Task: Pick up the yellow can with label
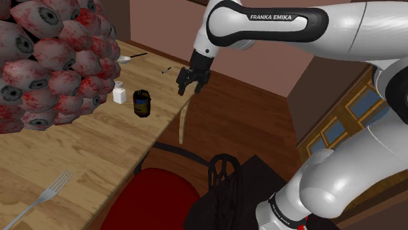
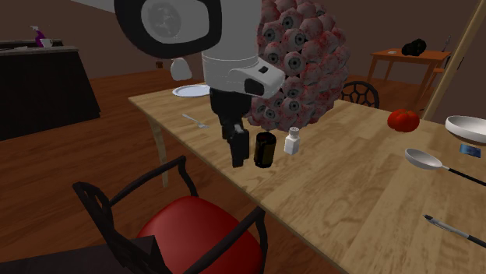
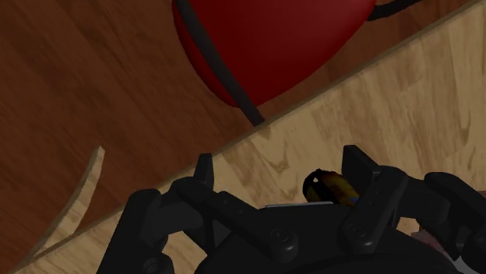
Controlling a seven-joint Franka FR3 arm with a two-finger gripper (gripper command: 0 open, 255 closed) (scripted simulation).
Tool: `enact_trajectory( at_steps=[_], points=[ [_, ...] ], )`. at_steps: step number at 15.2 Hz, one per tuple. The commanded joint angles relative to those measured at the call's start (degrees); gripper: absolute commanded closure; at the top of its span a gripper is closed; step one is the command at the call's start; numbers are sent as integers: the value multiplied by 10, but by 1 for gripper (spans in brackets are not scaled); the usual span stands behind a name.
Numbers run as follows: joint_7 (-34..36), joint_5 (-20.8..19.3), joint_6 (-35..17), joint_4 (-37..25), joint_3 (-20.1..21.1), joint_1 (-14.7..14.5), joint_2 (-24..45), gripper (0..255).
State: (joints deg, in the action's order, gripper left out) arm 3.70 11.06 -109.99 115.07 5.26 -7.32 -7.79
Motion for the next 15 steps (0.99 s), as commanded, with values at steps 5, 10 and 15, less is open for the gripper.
enact_trajectory(
  at_steps=[5,10,15],
  points=[
    [29,-8,-5,-125,21,-19,126,0],
    [54,-23,11,-257,33,-40,240,0],
    [75,-39,44,-398,39,-62,347,0]
  ],
)
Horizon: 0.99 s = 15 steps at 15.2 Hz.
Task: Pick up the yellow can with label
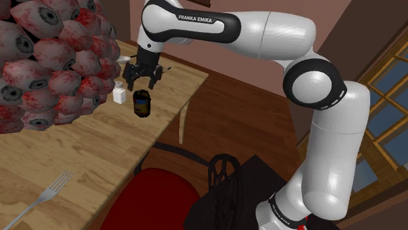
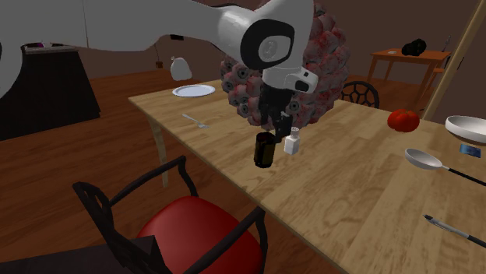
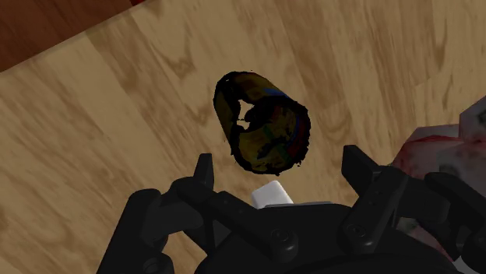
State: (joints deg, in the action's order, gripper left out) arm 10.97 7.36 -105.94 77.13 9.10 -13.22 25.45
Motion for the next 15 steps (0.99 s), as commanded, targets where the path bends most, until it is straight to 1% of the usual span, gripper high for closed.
enact_trajectory(
  at_steps=[1,7,9,10,15],
  points=[
    [1,-2,-4,-11,1,-3,15,0],
    [-6,0,-52,33,0,-2,19,0],
    [-6,0,-52,33,0,-2,19,0],
    [-6,0,-52,33,0,-2,19,255],
    [-6,0,-51,32,0,-2,20,255]
  ],
)
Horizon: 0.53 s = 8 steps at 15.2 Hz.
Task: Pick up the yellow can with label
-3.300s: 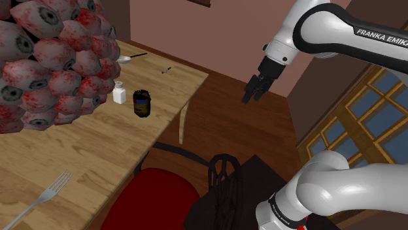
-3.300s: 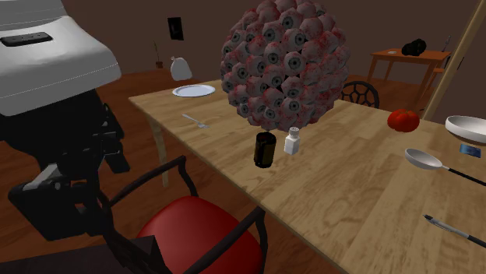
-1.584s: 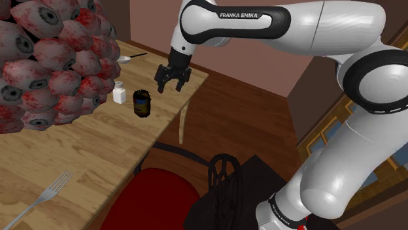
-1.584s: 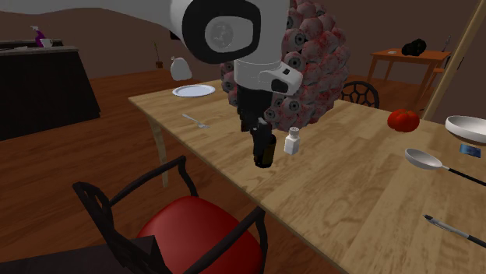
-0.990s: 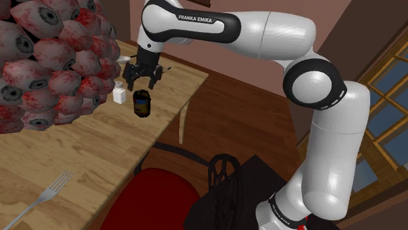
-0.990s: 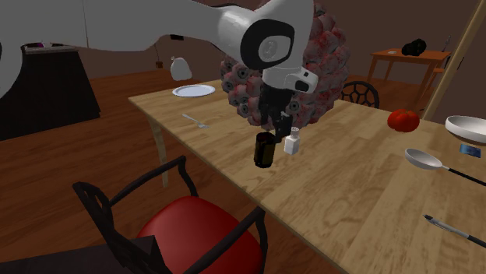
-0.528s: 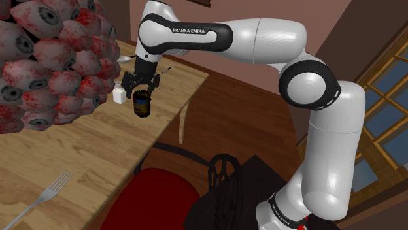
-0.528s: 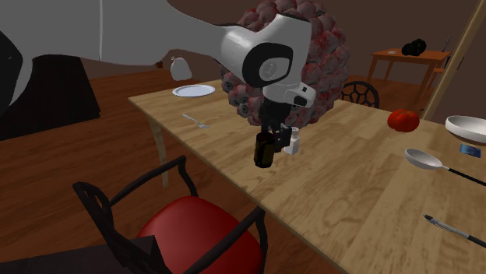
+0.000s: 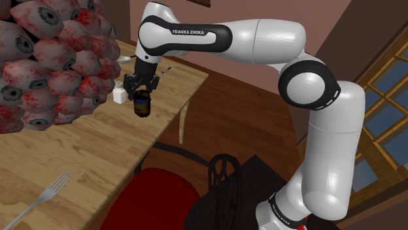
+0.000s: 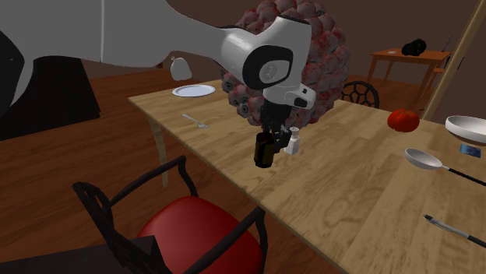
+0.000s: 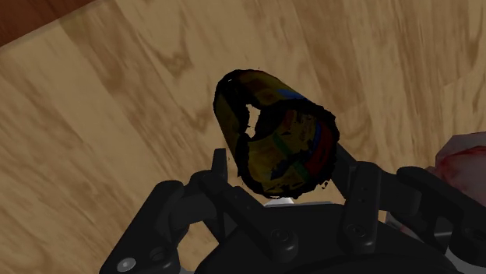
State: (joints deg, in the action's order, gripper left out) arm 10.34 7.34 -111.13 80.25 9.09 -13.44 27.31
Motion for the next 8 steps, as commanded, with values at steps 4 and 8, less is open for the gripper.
enact_trajectory(
  at_steps=[4,8],
  points=[
    [0,0,0,2,0,0,0,255],
    [4,-1,29,-24,0,-1,-3,255]
  ],
)
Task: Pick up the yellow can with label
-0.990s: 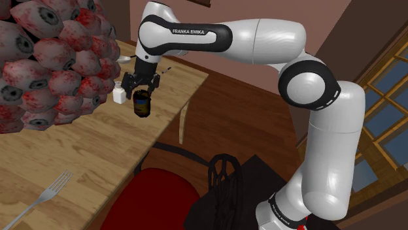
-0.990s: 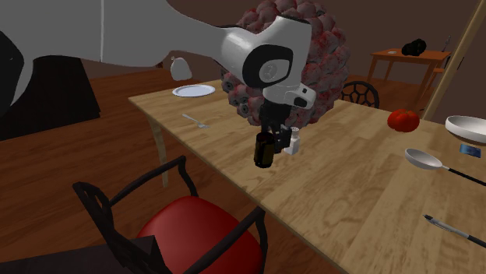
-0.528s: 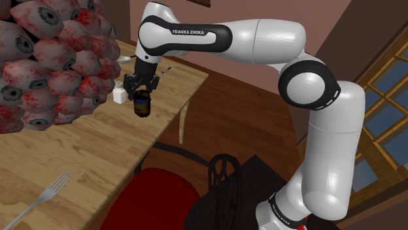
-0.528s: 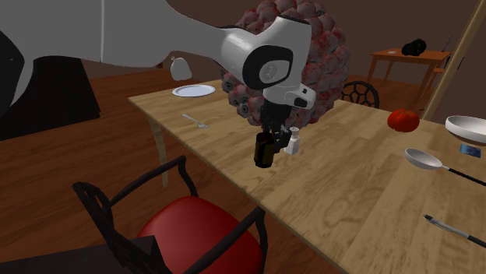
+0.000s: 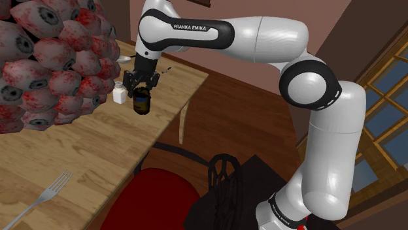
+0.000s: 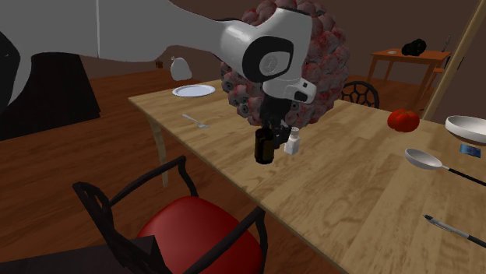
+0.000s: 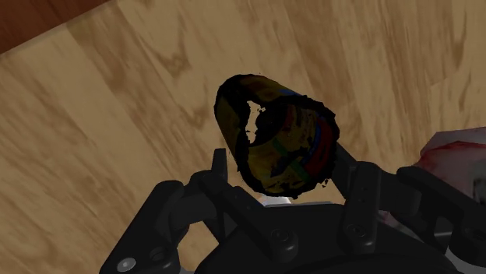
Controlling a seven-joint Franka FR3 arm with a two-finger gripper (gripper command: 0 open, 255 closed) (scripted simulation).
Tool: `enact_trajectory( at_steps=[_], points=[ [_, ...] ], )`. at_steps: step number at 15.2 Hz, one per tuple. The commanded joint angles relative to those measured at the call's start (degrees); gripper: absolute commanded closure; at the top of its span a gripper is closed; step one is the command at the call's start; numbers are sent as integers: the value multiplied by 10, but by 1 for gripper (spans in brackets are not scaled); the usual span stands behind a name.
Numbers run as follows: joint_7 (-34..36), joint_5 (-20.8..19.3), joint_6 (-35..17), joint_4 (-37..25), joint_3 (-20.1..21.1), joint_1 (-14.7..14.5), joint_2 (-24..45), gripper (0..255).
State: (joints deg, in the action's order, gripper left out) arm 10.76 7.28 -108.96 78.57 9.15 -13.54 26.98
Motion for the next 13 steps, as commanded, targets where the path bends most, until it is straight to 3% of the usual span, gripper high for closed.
enact_trajectory(
  at_steps=[1,13],
  points=[
    [1,0,14,-14,0,0,0,255],
    [14,-4,94,-100,0,-2,5,255]
  ],
)
